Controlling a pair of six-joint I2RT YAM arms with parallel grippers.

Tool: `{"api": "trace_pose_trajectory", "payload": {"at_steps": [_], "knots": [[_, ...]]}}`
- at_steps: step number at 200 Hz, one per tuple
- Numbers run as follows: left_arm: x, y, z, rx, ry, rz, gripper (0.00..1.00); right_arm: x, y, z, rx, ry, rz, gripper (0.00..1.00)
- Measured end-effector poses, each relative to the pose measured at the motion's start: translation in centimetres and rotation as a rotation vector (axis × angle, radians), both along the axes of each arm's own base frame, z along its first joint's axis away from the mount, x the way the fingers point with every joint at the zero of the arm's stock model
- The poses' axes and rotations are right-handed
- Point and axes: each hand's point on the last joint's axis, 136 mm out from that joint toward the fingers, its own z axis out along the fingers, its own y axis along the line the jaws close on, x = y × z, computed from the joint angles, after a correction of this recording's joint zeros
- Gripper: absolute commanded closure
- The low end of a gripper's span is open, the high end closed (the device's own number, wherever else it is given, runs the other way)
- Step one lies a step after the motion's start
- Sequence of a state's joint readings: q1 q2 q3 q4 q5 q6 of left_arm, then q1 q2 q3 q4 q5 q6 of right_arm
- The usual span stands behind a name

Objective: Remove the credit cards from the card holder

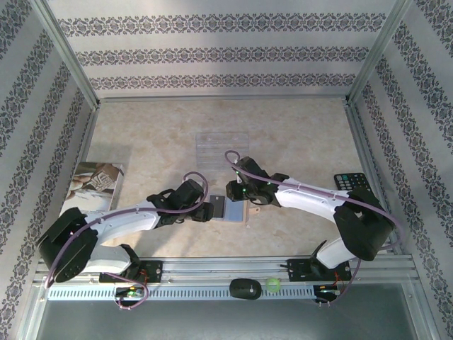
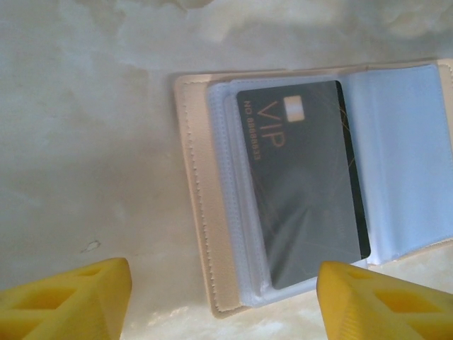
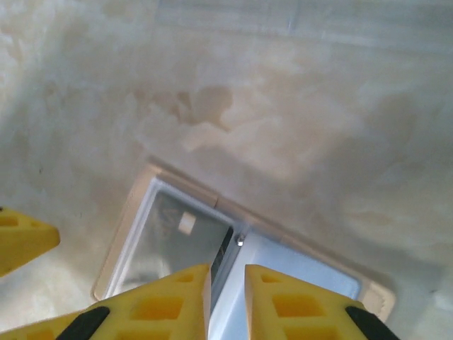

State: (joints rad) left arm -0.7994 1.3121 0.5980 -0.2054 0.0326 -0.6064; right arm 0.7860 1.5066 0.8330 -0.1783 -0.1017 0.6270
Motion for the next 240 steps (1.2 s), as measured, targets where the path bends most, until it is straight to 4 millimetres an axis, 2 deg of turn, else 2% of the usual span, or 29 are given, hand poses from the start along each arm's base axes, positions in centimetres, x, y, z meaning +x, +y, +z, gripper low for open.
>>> {"api": "trace_pose_trajectory", "payload": {"at_steps": [18, 37, 82, 124, 159, 179, 203, 240], "knots": [[0.2, -0.8, 0.1, 0.008, -0.015, -0.03, 0.31, -1.6, -0.4, -1.6, -0.005, 0.058, 0.0, 0.82], [0.7, -1.7, 0.6, 0.022, -0.04, -0.062, 0.33, -2.6, -0.5, -2.4, -0.01, 0.091, 0.0, 0.82], [2.0, -3.4, 1.0, 0.075, -0.09, -0.106, 0.34, -2.9, -1.0, -1.4, 0.017, 0.069, -0.027, 0.82], [2.1, -3.1, -0.8, 0.128, -0.064, -0.106, 0.36, -2.9, -1.1, -1.2, 0.02, 0.063, -0.032, 0.82], [2.0, -2.7, -1.9, 0.168, -0.054, -0.103, 0.44, -2.9, -1.1, -1.2, 0.02, 0.063, -0.032, 0.82], [2.1, -2.7, -1.9, 0.171, -0.055, -0.1, 0.51, -2.8, -0.9, -1.1, 0.029, 0.058, -0.03, 0.82], [2.1, -2.7, -1.9, 0.168, -0.054, -0.096, 0.53, -3.0, 0.0, -0.8, 0.064, 0.062, -0.026, 0.81], [2.0, -2.7, -2.0, 0.148, -0.041, -0.063, 0.58, -3.4, 1.4, -1.6, 0.113, 0.123, -0.042, 0.82]]}}
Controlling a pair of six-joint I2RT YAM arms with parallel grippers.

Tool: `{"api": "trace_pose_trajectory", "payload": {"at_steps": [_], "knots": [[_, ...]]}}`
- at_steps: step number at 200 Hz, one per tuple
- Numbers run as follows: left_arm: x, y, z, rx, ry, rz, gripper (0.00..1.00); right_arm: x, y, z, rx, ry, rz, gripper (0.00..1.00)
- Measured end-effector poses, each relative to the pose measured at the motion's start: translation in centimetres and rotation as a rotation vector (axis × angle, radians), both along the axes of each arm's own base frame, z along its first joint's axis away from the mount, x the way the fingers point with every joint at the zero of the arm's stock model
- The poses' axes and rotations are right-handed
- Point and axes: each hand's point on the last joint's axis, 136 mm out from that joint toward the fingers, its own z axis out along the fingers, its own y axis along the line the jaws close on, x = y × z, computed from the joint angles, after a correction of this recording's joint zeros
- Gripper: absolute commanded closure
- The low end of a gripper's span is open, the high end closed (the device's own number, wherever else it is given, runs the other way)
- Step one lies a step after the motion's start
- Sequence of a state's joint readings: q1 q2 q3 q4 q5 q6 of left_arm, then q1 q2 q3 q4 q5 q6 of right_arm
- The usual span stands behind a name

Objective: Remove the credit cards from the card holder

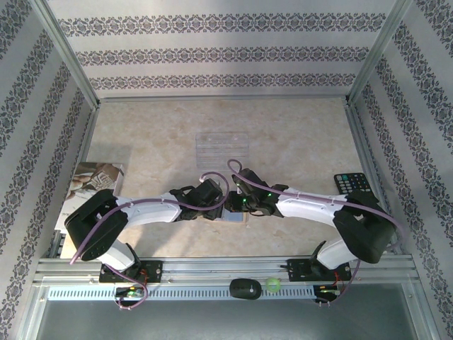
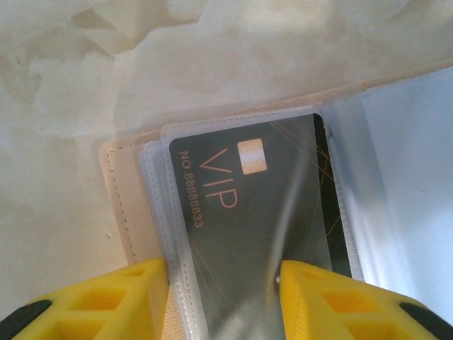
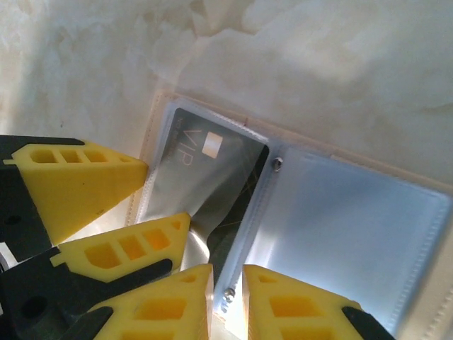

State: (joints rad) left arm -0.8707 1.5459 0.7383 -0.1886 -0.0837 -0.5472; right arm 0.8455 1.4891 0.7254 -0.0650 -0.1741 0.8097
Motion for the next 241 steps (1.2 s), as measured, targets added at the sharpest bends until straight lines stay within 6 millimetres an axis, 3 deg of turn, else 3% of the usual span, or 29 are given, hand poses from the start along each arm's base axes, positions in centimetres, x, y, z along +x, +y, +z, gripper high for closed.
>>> {"api": "trace_pose_trajectory", "payload": {"at_steps": [56, 241], "knots": [[-0.5, -0.2, 0.0, -0.058, 0.032, 0.052, 0.59, -0.1, 0.9, -1.5, 0.05, 0.08, -0.06, 0.82], [-0.9, -0.1, -0.3, -0.076, 0.06, 0.082, 0.53, 0.1, 1.2, -3.6, 0.111, 0.184, -0.06, 0.81]]}}
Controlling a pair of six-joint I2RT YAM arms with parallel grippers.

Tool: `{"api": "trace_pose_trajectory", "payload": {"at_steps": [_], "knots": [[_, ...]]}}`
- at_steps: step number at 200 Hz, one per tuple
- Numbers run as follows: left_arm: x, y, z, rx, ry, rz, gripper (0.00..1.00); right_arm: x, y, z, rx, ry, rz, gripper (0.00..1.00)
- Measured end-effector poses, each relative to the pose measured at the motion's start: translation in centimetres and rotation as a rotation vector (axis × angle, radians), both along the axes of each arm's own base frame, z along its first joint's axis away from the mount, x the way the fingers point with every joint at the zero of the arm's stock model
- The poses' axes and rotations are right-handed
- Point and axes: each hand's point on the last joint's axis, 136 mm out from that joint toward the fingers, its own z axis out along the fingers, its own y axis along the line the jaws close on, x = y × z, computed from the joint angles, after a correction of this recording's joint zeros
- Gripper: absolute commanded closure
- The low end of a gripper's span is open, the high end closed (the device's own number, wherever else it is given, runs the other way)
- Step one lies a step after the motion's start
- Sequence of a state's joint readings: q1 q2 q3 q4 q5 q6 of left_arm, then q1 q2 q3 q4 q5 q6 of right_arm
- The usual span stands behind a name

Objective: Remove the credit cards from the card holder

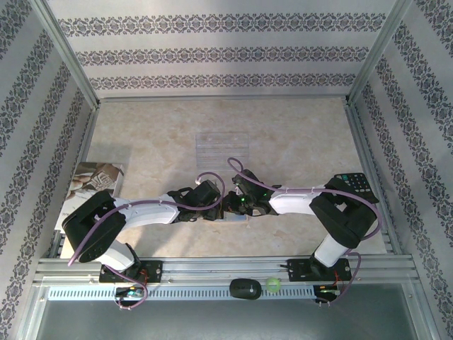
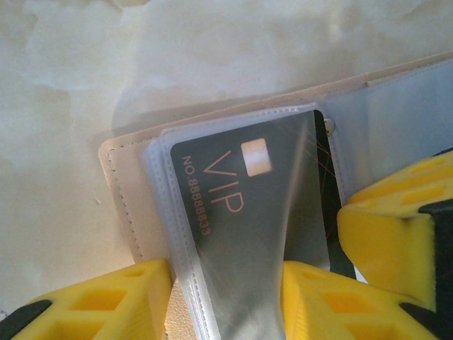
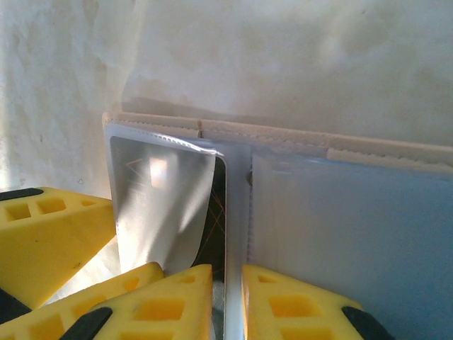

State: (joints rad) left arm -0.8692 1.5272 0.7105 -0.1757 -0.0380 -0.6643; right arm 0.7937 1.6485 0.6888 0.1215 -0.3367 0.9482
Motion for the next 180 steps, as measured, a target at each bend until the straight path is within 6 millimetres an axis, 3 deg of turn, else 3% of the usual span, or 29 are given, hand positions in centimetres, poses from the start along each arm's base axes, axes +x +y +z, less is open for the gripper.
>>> {"api": "trace_pose_trajectory", "payload": {"at_steps": [71, 125, 180], "knots": [[-0.1, 0.2, 0.1, 0.001, -0.002, 0.004, 0.44, 0.0, 0.0, -0.1, -0.005, -0.001, -0.002, 0.86], [-0.1, 0.4, 3.2, -0.071, -0.076, 0.004, 0.42, 0.3, -0.3, -0.2, -0.075, -0.032, -0.007, 0.87], [0.3, 1.4, 1.1, 0.02, -0.066, 0.023, 0.43, 0.3, -1.3, 0.0, -0.233, -0.108, 0.015, 0.84]]}}
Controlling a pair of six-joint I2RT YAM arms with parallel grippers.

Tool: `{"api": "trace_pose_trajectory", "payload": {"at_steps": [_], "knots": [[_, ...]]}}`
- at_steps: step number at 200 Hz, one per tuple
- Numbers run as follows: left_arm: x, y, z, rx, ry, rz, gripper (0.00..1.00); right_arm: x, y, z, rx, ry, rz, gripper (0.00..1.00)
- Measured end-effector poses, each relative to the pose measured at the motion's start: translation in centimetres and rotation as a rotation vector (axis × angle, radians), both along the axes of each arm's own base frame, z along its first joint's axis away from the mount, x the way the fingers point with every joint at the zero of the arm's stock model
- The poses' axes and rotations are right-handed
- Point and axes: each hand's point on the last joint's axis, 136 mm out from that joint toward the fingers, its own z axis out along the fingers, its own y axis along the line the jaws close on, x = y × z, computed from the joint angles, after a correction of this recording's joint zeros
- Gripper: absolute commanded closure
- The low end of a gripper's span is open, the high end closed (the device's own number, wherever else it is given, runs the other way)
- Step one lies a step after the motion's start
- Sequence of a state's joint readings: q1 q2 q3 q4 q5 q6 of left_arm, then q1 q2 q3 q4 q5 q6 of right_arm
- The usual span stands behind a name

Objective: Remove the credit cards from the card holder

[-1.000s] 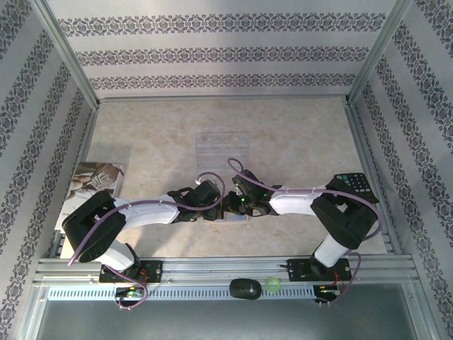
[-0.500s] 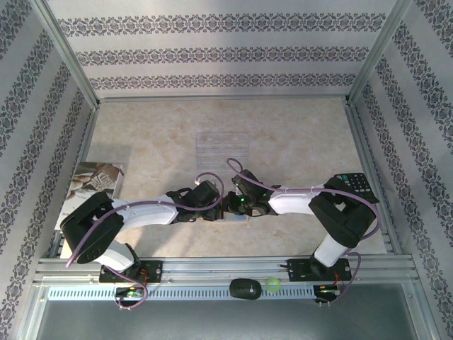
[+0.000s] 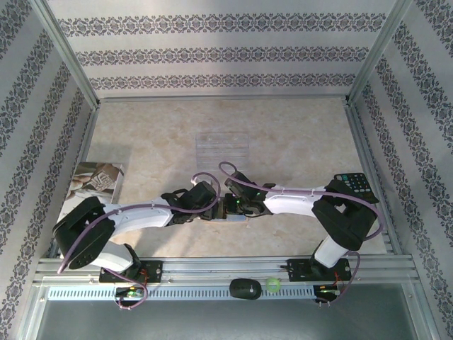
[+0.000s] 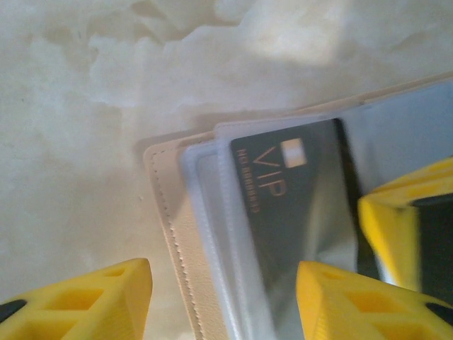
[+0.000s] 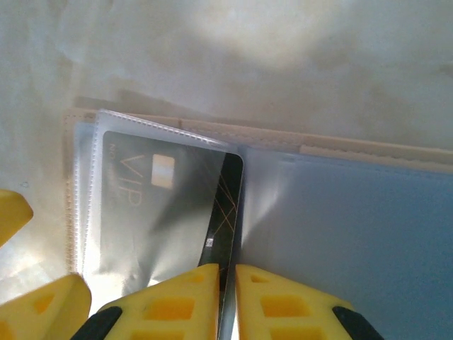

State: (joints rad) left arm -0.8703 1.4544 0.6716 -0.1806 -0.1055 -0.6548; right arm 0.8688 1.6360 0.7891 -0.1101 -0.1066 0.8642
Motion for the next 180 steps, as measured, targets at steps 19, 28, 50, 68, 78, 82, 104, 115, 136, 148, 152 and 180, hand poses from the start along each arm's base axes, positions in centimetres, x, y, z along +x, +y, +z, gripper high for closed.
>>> {"api": "trace_pose_trajectory", "payload": {"at_steps": [19, 28, 50, 68, 78, 82, 104, 115, 136, 148, 152, 180], "knots": [[-0.1, 0.2, -0.8, 0.023, 0.015, 0.002, 0.44, 0.0, -0.4, 0.0, -0.046, -0.017, 0.005, 0.83], [-0.1, 0.2, -0.8, 0.023, 0.015, 0.002, 0.44, -0.1, -0.6, -0.1, -0.066, -0.026, 0.011, 0.81], [-0.1, 0.2, -0.8, 0.023, 0.015, 0.001, 0.44, 0.0, -1.0, 0.2, -0.095, -0.048, 0.012, 0.75], [-0.1, 0.3, -0.9, 0.025, 0.016, 0.002, 0.46, 0.2, -1.0, 1.1, -0.084, -0.08, 0.023, 0.7], [-0.1, 0.3, -0.9, 0.024, 0.016, 0.002, 0.46, 0.4, -0.8, 2.0, -0.065, -0.1, 0.027, 0.69], [-0.1, 0.3, -0.9, 0.024, 0.016, 0.002, 0.46, 0.4, -0.7, 2.3, -0.054, -0.107, 0.03, 0.69], [-0.1, 0.3, -0.9, 0.024, 0.016, 0.002, 0.47, 0.5, 0.2, 3.3, 0.009, -0.11, 0.046, 0.68], [-0.2, 0.3, -0.9, 0.025, 0.018, 0.002, 0.47, 0.4, 0.6, 3.2, 0.037, -0.092, 0.051, 0.68], [-0.3, 0.3, -1.1, 0.02, 0.019, 0.004, 0.46, -0.1, 1.1, 2.4, 0.076, -0.049, 0.058, 0.71], [-0.3, 0.3, -1.1, 0.014, 0.017, 0.007, 0.46, -0.4, 1.0, 1.8, 0.08, -0.024, 0.054, 0.71], [-0.3, 0.4, -1.1, 0.013, 0.017, 0.008, 0.46, -0.4, 1.0, 1.6, 0.081, -0.017, 0.051, 0.71], [-0.3, 0.4, -1.1, 0.008, 0.015, 0.011, 0.46, -0.5, 0.4, 1.0, 0.085, 0.007, 0.028, 0.72]]}}
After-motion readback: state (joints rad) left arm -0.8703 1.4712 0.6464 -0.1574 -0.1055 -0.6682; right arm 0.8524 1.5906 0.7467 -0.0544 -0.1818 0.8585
